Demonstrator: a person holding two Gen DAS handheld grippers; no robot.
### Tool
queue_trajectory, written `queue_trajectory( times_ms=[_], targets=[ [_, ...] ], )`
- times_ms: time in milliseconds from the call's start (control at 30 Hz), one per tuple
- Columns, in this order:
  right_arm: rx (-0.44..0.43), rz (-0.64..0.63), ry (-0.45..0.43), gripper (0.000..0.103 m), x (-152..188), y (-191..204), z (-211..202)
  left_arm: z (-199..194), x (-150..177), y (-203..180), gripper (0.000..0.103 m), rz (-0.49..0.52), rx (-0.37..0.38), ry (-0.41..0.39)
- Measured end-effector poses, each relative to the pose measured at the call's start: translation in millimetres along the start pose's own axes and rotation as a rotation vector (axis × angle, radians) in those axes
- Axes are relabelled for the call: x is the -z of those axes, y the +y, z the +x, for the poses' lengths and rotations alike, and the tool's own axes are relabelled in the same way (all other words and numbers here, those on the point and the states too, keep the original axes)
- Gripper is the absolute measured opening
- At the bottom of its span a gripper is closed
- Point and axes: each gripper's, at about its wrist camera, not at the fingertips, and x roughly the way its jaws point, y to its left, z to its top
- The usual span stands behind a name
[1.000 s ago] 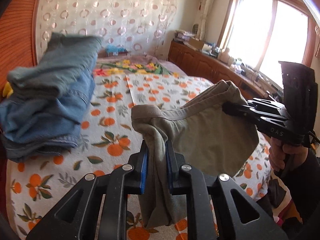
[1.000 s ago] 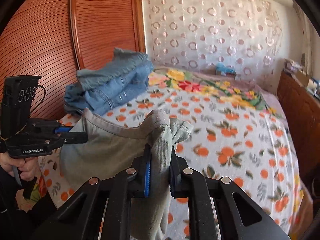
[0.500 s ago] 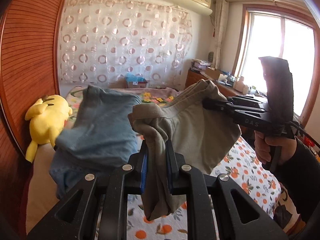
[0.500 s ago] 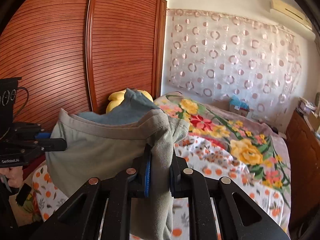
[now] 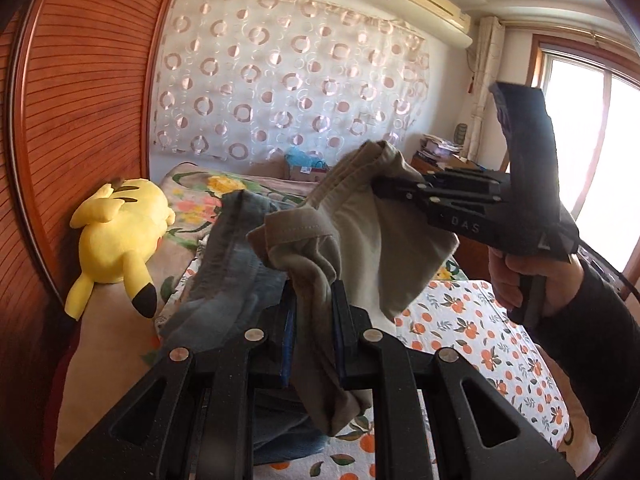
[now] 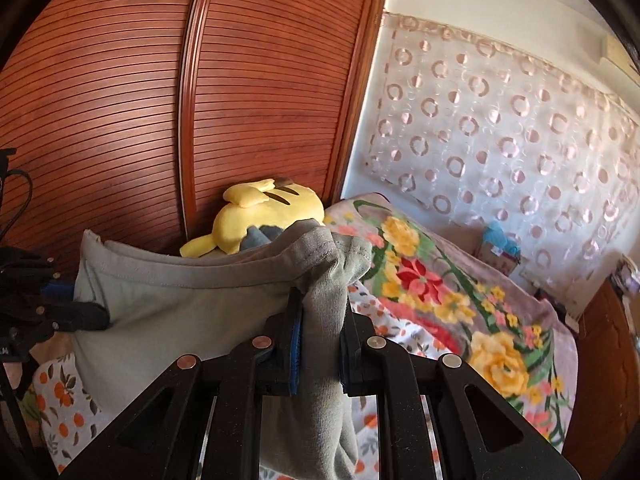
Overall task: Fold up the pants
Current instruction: 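Lift the folded pants with both grippers and carry them onto the jeans stack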
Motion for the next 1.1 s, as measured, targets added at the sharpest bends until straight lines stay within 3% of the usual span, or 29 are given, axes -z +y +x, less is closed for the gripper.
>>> queue_trajectory(
  times_ms=[367, 433, 500, 633, 700, 833, 1100],
  targets=[
    [-0.106, -0.135, 0.07, 0.015, -35.5, 4.9, 84.1, 6.9, 12.5, 34.3, 0.017, -0.098, -0.03, 0.035],
    [-0.134, -0.1, 0.085, 0.021, -41.7, 0.1, 98.9, 8.1, 15.7, 39.3, 0.017, -0.11, -0.04, 0.045],
    [-0.145, -0.013, 0.092, 0.035, -44.1, -11.2, 104.9, 9.6, 18.3, 44.5, 0.017, -0.123, -0.05, 0.058],
    [-0.141, 0.074, 0.032, 0.042, -41.3, -30.3, 94.2, 5.1, 23.4, 46.7, 0.023, -0.139, -0.054, 0.065],
    [-0.119, 0.102, 0.01, 0.05, -37.7, -36.6, 85.5, -0.4, 26.1, 44.5, 0.027, -0.124, -0.066, 0.053],
    [-0.075, 0.128, -0.033, 0.054, -32.2, -46.9, 66.0, -9.2, 25.2, 42.0, 0.049, -0.097, -0.091, 0.016],
    [-0.064, 0.139, -0.061, 0.054, 4.2, -30.4, 24.2, -9.9, 12.0, 34.3, 0.05, -0.048, -0.087, -0.029]
  ],
)
